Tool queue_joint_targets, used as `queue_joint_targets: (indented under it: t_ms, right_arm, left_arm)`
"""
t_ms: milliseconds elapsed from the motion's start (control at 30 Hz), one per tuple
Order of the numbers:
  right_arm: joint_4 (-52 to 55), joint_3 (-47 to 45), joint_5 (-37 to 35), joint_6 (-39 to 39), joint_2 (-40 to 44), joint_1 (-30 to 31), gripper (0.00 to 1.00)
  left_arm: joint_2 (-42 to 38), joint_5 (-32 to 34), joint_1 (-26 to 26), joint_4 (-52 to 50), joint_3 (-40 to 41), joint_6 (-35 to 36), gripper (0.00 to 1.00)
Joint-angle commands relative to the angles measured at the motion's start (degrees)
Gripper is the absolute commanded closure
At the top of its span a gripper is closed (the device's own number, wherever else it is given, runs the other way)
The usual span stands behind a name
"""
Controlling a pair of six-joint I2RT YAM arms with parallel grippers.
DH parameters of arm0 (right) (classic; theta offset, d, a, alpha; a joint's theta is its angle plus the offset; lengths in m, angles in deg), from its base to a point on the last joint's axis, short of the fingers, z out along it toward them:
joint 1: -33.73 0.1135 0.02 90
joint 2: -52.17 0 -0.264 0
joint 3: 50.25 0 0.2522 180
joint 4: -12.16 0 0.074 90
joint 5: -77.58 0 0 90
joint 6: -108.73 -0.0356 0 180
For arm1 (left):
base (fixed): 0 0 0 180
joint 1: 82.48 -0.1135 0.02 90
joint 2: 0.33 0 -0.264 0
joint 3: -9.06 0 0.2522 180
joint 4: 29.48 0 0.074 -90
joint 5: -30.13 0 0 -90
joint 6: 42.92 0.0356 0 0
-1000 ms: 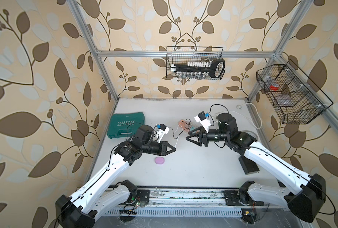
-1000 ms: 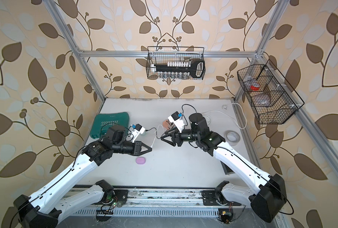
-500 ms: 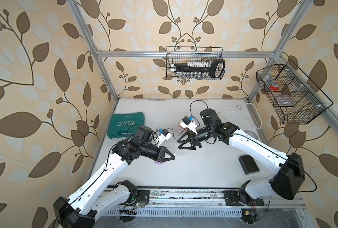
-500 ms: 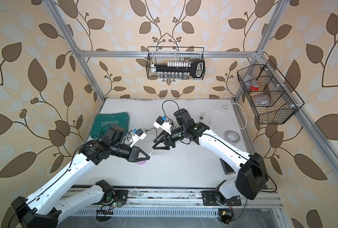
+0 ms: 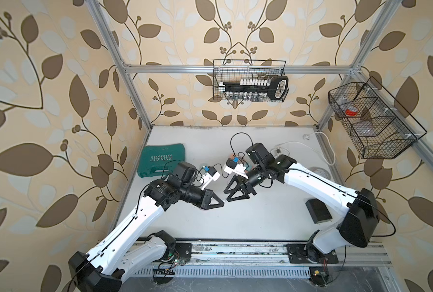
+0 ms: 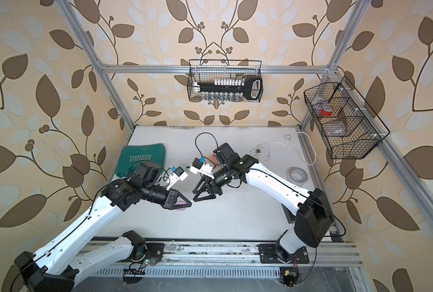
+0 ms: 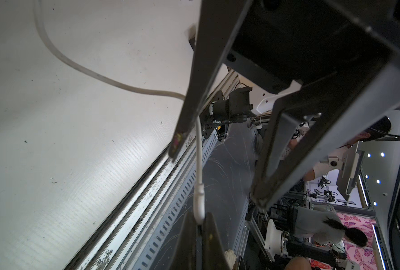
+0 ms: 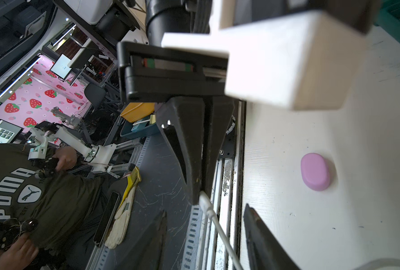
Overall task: Charge the bluetooth headset
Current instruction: Adjust the charging cable.
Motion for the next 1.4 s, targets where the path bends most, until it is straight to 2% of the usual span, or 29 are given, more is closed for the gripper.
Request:
queue_joint_targets:
  t_ms: [0,233,400,500,867,900,967,1033,1100,1167,1367]
  right_arm:
    - [5.34,1.98,1.99,3.9,-1.6,0.53,0.47]
    - [5.85,3.76,-0.23,3.87,-3.89,3.13,0.49]
    - [3.9,3.72,1.22,2.31,-4.65,3.17,0.64]
    - [3.23,3.29,1.3,1.87,-4.06,2.87,0.66]
    - [5.07,3.52,3.51,2.74,-3.99,1.93,0.91]
    - [5.47,3.53,3.5,3.18,-4.03,1.73,0.93]
    - [5.34,3.19,3.17,3.14,-3.89,1.23,0.94]
    - [4.05,2.34,2.64,2.34,-3.59,0.53,0.95]
    - [2.21,1.17,2.47,1.04,-2.91,-0.51,0.95]
    - [-0.34,-0.24,1.52,-0.82,-2.06,-0.78,0.95]
    - [-6.24,-3.68,-4.43,-4.68,0.9,-3.6,0.95]
  left_arm:
    - [-1.2,-1.84,-0.18,0.6,-2.22,1.56,1.0]
    - [-1.26,-3.07,-0.18,1.13,-2.18,1.49,1.0]
    - [-2.15,-2.41,-0.12,1.13,-1.84,1.47,1.0]
    - [-2.45,-2.28,-0.13,1.26,-1.5,1.39,1.0]
    - [-2.88,-1.22,-0.18,1.19,-1.46,1.31,1.0]
    - [-2.94,-0.42,-0.1,0.96,-1.6,1.16,0.93]
    - [-3.37,2.77,-0.16,-0.18,-2.01,0.82,0.62]
    - [-4.37,5.82,-0.18,-0.97,-2.35,0.34,0.49]
    - [-5.61,8.58,-0.27,-1.06,-2.38,-0.71,0.29]
    - [-6.68,11.99,-0.27,-1.61,-2.58,-1.63,0.22]
    - [-7.02,24.03,-0.37,-4.72,-1.94,-7.66,0.14]
